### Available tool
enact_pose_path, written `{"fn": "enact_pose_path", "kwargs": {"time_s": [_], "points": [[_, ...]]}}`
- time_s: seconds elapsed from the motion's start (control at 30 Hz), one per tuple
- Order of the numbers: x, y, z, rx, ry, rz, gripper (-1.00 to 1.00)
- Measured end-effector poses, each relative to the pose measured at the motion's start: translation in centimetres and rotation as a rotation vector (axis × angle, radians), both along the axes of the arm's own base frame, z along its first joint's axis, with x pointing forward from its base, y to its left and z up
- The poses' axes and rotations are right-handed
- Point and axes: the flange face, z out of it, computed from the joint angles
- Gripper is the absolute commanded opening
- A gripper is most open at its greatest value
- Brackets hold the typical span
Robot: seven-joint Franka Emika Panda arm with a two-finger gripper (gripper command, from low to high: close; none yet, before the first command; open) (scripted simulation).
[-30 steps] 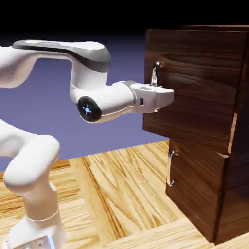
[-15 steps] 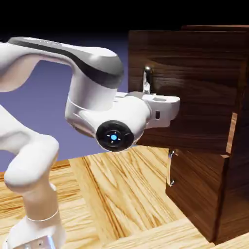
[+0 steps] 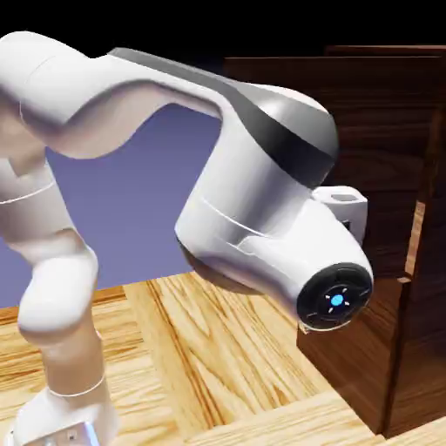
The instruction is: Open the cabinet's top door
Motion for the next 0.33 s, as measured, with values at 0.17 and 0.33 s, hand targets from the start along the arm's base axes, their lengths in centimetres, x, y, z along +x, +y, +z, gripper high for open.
{"fn": "enact_pose_path", "kwargs": {"time_s": [0.17,0.33], "points": [[0.8,-2.4,0.0,0.000,0.000,0.089,-1.00],[1.9,-4.8,0.0,0.000,0.000,0.183,1.00]]}}
